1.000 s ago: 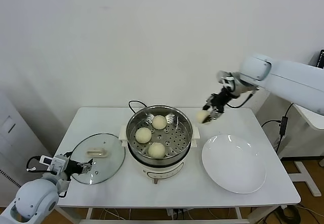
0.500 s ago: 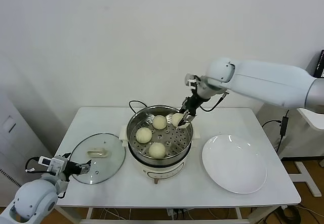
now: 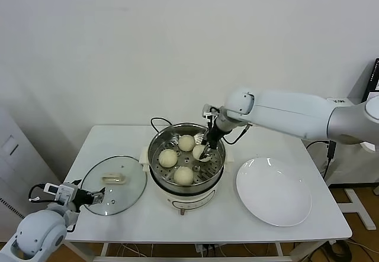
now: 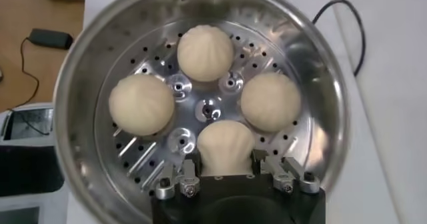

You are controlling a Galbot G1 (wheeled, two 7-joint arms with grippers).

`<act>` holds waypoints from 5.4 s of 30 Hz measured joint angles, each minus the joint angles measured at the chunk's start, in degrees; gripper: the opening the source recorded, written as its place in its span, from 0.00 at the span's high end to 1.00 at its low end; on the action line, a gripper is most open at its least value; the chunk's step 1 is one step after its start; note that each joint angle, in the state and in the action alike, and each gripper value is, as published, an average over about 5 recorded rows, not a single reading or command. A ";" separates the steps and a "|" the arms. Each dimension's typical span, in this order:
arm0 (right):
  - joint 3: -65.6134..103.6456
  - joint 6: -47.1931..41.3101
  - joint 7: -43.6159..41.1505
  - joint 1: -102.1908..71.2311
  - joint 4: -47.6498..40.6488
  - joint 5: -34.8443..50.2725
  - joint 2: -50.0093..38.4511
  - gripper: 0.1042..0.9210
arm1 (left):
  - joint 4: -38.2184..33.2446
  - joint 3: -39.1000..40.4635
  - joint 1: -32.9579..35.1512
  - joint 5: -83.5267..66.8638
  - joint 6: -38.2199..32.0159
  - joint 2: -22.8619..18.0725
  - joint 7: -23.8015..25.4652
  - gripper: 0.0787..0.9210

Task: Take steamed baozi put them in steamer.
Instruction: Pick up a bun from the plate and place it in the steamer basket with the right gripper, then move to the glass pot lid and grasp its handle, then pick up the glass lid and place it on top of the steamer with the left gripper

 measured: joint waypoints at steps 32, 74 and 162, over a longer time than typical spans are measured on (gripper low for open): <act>42.56 11.67 11.90 -23.76 8.84 2.29 -26.39 0.12 | 3.71 0.28 0.25 13.02 -0.95 1.15 5.66 0.12; 131.28 27.46 36.40 -99.90 20.06 -39.59 4.94 0.12 | 22.42 2.51 -1.71 86.18 -44.54 -8.15 5.88 0.12; 133.24 28.15 34.40 -102.25 21.32 -42.78 8.55 0.12 | -5.99 23.56 -18.67 97.99 -4.58 -8.21 28.39 0.97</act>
